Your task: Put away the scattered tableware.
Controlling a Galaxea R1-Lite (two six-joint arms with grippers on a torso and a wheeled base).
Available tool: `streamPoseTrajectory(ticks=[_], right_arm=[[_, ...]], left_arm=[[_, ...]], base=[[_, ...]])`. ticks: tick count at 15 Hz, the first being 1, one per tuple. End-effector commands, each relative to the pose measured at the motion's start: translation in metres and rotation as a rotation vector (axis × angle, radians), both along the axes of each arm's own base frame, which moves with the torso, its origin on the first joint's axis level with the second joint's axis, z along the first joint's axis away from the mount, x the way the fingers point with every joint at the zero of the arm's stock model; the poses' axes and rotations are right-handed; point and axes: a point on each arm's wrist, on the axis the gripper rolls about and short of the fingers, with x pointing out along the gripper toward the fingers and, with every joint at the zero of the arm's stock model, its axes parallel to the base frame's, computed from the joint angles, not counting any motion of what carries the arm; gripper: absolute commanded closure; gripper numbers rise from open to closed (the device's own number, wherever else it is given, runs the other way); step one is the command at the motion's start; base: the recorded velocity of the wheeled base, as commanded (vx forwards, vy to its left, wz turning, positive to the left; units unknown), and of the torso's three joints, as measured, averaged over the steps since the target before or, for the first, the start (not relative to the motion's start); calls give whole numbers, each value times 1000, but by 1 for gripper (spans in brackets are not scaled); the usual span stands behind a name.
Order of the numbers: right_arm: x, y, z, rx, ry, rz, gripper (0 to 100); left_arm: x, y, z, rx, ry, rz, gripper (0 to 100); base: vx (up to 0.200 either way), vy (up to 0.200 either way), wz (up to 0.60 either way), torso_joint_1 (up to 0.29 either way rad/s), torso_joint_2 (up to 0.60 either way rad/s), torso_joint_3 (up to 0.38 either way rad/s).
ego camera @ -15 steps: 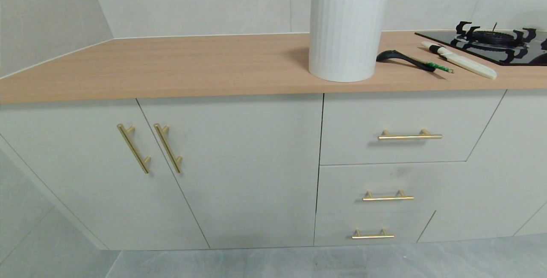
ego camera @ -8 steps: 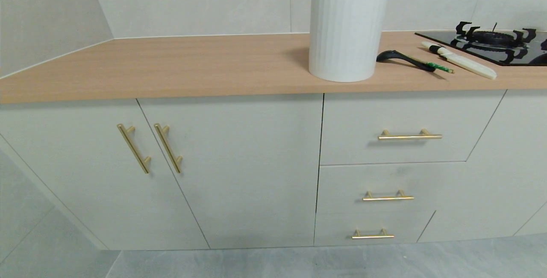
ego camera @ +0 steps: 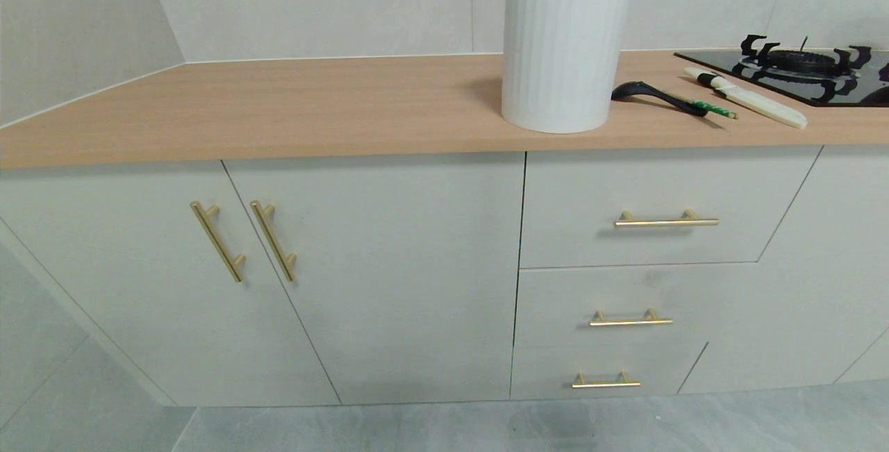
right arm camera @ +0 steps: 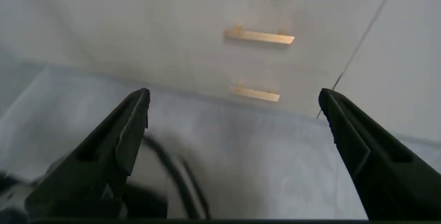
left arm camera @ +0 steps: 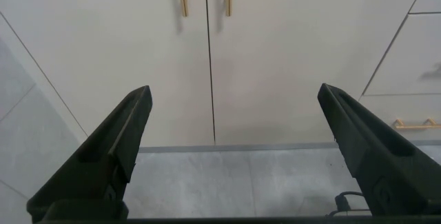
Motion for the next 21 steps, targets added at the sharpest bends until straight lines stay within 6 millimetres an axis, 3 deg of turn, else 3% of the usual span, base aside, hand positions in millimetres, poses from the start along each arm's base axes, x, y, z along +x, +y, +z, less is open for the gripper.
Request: streamPoseTrajectory(ticks=[1, 3, 4, 5, 7, 11, 14, 21], right_arm=[[72, 11, 16, -50, 273, 52, 0], [117, 18, 20, -61, 336, 59, 0], [122, 19, 20, -61, 342, 59, 0], [160, 27, 17, -70, 378, 65, 0], [198, 36, 13, -82, 386, 69, 0], [254, 55, -11, -148, 456, 30, 0], [267, 54, -38, -184, 508, -25, 0], [304, 49, -91, -157, 350, -129, 0]], left_arm=[[0, 0, 0, 0, 2, 0, 0], [0, 0, 0, 0, 2, 0, 0], [0, 0, 0, 0, 2, 0, 0], [0, 0, 0, 0, 2, 0, 0], [0, 0, 0, 0, 2, 0, 0], [0, 0, 0, 0, 2, 0, 0], [0, 0, 0, 0, 2, 0, 0], [0, 0, 0, 0, 2, 0, 0]], base=[[0, 0, 0, 0, 0, 0], [0, 0, 0, 0, 0, 0], [0, 0, 0, 0, 0, 0], [0, 0, 0, 0, 0, 0], [0, 0, 0, 0, 0, 0], [0, 0, 0, 0, 0, 0], [0, 0, 0, 0, 0, 0], [0, 0, 0, 0, 0, 0]])
